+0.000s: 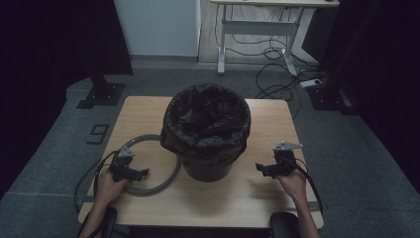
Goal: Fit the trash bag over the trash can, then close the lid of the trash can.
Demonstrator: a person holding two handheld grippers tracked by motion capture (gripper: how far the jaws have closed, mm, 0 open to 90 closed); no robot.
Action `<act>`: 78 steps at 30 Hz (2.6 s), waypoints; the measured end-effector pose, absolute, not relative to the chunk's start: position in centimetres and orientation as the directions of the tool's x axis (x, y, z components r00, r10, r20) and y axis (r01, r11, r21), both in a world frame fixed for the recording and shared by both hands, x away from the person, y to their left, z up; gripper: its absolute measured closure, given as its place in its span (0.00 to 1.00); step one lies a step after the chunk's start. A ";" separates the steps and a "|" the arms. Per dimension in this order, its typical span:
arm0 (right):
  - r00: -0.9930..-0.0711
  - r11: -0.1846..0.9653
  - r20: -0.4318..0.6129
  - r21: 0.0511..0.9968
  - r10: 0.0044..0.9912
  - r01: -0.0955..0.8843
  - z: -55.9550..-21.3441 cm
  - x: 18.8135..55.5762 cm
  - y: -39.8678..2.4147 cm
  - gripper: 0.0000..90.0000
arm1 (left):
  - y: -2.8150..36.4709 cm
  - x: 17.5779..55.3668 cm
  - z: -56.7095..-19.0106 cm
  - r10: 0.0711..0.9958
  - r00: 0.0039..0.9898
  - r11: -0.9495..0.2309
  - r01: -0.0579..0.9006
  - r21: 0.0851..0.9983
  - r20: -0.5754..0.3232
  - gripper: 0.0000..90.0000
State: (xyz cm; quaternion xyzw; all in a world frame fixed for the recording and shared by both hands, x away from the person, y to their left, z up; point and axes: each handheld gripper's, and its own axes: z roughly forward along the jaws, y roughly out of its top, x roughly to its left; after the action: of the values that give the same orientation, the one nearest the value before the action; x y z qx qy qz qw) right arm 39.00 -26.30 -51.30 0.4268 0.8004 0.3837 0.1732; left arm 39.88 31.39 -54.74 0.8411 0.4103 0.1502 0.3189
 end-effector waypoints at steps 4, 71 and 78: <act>-0.573 0.363 0.029 0.747 0.819 0.556 -52.9 38.6 -26.0 0.00 | 31.4 39.9 -54.7 0.786 0.618 -0.460 0.594 0.660 -0.009 0.00; -0.573 0.395 0.006 0.718 0.819 0.572 -55.7 38.0 -26.1 0.00 | 35.1 42.1 -50.3 0.836 0.548 -0.370 0.600 0.709 -0.027 0.00; -0.573 0.395 0.006 0.718 0.819 0.573 -55.7 38.0 -26.1 0.00 | 36.7 43.7 -51.2 0.857 0.514 -0.345 0.624 0.701 -0.036 0.00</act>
State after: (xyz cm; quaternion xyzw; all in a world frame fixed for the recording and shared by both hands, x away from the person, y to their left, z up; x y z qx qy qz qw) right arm 37.98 -26.10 -55.73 0.4264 0.8161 0.3472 0.1778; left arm 43.74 36.67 -51.20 0.8018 0.4616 0.1724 0.3382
